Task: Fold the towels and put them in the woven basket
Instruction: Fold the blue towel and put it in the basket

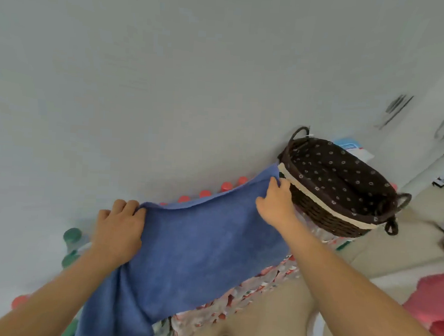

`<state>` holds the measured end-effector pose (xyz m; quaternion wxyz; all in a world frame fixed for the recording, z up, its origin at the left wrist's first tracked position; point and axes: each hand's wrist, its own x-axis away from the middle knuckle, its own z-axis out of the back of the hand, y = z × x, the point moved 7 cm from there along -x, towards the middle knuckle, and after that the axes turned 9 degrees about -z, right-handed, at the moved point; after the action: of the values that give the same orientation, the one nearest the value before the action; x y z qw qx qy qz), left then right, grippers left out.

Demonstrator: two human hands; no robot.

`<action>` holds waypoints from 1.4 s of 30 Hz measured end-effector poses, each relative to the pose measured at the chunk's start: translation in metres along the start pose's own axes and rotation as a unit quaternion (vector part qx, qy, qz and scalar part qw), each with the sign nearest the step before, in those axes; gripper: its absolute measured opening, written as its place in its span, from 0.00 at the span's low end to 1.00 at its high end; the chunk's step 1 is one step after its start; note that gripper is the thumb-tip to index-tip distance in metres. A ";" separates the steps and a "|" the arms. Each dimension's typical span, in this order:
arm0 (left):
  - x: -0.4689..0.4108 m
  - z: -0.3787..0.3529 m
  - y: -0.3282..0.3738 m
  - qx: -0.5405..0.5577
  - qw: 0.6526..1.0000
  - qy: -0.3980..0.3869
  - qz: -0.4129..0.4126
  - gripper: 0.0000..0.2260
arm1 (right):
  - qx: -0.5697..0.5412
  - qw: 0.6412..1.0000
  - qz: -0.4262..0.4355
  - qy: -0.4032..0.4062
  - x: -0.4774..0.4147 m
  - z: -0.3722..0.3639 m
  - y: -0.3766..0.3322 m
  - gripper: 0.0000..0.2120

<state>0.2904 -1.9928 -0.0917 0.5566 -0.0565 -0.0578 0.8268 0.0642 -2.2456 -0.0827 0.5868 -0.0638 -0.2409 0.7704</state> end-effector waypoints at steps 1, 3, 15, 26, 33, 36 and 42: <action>-0.003 0.000 0.007 -0.003 1.000 0.003 0.005 0.22 | 0.019 1.000 0.008 -0.001 -0.007 -0.007 0.000 0.31; -0.007 0.001 0.027 0.006 1.000 0.017 0.007 0.24 | 0.053 0.998 0.022 0.007 -0.017 -0.018 0.001 0.35; -0.038 -0.057 0.133 0.088 0.989 -0.079 -0.090 0.24 | 0.169 0.981 0.094 -0.001 -0.043 -0.060 0.027 0.35; -0.063 -0.047 0.142 0.141 0.984 -0.105 -0.018 0.26 | 0.175 0.976 0.129 -0.004 -0.051 -0.049 0.000 0.33; 0.043 -0.009 0.086 0.134 0.985 0.029 0.103 0.12 | 0.043 0.911 0.401 -0.084 0.112 -0.114 -0.088 0.25; 0.101 -0.020 0.051 0.149 0.967 -0.004 0.205 0.16 | 0.039 0.894 0.435 -0.103 0.157 -0.133 -0.114 0.17; 0.134 -0.031 0.011 0.267 0.922 -0.035 0.279 0.19 | 0.085 0.897 0.424 -0.088 0.200 -0.155 -0.137 0.08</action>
<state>0.2355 -1.8714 -0.1279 0.2953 0.1091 0.1636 0.9350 0.1822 -1.9858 -0.1200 0.1836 -0.0415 -0.1750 0.9664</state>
